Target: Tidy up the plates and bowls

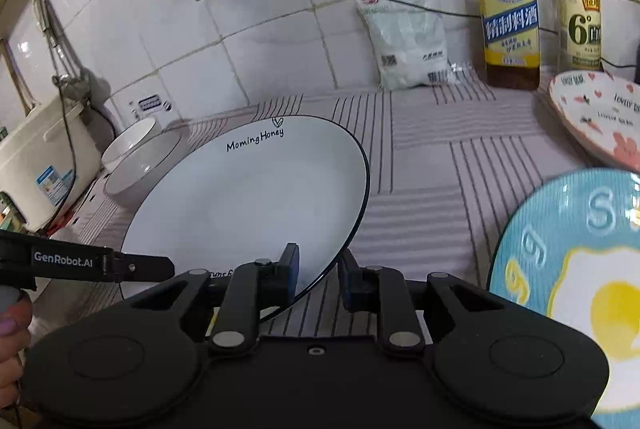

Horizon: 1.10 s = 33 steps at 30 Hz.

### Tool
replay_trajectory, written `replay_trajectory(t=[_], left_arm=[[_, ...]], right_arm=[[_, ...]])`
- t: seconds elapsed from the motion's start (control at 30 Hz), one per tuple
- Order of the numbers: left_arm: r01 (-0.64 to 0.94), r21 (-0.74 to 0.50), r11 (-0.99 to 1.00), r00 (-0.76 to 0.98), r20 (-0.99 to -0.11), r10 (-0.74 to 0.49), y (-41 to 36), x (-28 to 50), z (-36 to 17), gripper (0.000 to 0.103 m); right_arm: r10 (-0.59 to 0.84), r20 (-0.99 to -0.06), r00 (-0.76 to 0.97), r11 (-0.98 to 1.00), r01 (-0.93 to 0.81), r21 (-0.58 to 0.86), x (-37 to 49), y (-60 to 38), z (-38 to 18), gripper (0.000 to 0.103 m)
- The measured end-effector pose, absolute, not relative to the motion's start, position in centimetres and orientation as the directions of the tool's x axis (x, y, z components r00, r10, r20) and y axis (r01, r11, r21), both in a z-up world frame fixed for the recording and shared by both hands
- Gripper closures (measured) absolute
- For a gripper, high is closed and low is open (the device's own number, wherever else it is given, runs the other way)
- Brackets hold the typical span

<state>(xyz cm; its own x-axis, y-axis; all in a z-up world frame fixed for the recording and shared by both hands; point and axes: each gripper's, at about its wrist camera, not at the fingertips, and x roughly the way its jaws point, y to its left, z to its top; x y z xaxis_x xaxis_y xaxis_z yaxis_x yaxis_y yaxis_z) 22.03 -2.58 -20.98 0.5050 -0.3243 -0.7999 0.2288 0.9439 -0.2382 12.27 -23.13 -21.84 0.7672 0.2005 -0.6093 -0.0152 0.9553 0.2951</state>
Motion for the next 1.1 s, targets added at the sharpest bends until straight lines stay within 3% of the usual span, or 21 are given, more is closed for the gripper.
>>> replay_trajectory(t=[0.4, 0.63, 0.73, 0.9, 1.1], left_arm=[[0.279, -0.224, 0.934, 0.439, -0.835, -0.332, -4.6, 27.4, -22.6, 0.074], [0.26, -0.21, 0.943, 0.42, -0.854, -0.306, -5.1, 28.0, -22.6, 0.073], [0.257, -0.203, 0.945, 0.428, -0.853, -0.3, -5.3, 27.4, -22.9, 0.067], [0.259, -0.214, 0.942, 0.416, -0.855, -0.308, -5.2, 26.2, -21.9, 0.062], [0.244, -0.213, 0.946, 0.445, -0.842, -0.304, -4.4, 24.1, -19.1, 0.053]], right_arm=[[0.107, -0.68, 0.725, 0.967, 0.084, 0.241, 17.4, -24.1, -22.4, 0.076], [0.079, -0.67, 0.738, 0.959, 0.128, 0.254, 18.5, -24.0, -22.3, 0.075], [0.07, -0.694, 0.717, 0.956, 0.151, 0.252, 18.7, -23.9, -22.7, 0.074], [0.012, -0.688, 0.726, 0.975, 0.145, 0.171, 17.1, -22.5, -21.0, 0.065], [0.069, -0.658, 0.75, 0.973, 0.095, 0.21, 14.0, -22.6, -17.6, 0.055]])
